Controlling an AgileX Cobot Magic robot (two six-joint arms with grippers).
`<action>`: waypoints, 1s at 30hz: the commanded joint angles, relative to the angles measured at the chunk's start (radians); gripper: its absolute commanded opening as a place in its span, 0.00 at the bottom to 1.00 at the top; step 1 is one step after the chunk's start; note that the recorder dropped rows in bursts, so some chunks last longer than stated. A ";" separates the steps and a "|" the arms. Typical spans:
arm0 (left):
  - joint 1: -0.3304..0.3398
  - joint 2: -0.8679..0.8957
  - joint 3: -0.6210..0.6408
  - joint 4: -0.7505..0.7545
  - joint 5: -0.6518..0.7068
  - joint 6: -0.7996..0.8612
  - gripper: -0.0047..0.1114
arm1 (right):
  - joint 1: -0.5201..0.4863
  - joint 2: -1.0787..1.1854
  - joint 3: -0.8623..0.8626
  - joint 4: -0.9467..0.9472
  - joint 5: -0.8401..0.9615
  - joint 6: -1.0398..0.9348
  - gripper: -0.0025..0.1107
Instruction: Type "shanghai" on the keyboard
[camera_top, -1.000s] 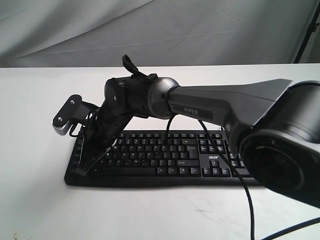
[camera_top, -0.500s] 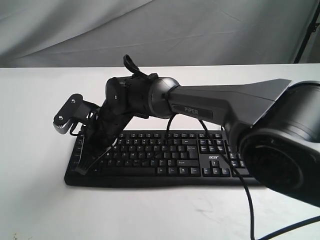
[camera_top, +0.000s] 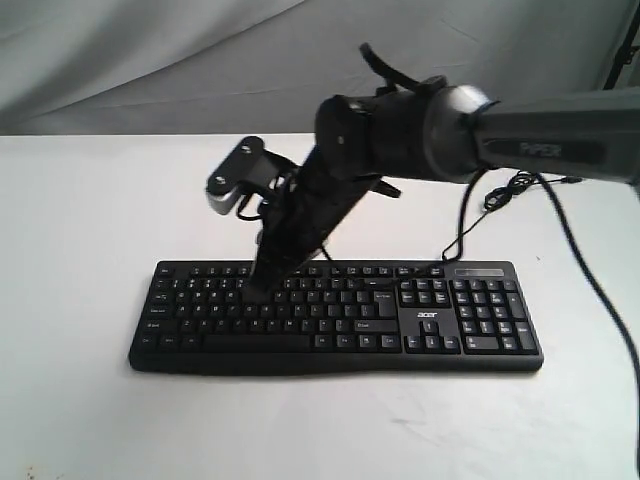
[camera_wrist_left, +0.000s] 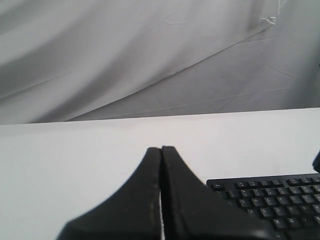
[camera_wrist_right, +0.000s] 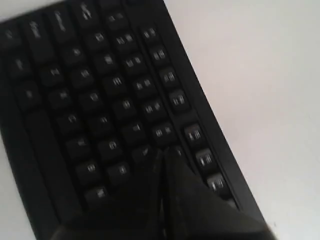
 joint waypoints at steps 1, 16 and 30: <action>-0.006 -0.002 0.002 0.000 -0.006 -0.003 0.04 | -0.041 -0.066 0.140 0.079 -0.106 -0.049 0.02; -0.006 -0.002 0.002 0.000 -0.006 -0.003 0.04 | -0.042 -0.012 0.154 0.099 -0.140 -0.052 0.02; -0.006 -0.002 0.002 0.000 -0.006 -0.003 0.04 | -0.042 -0.008 0.154 0.102 -0.132 -0.056 0.02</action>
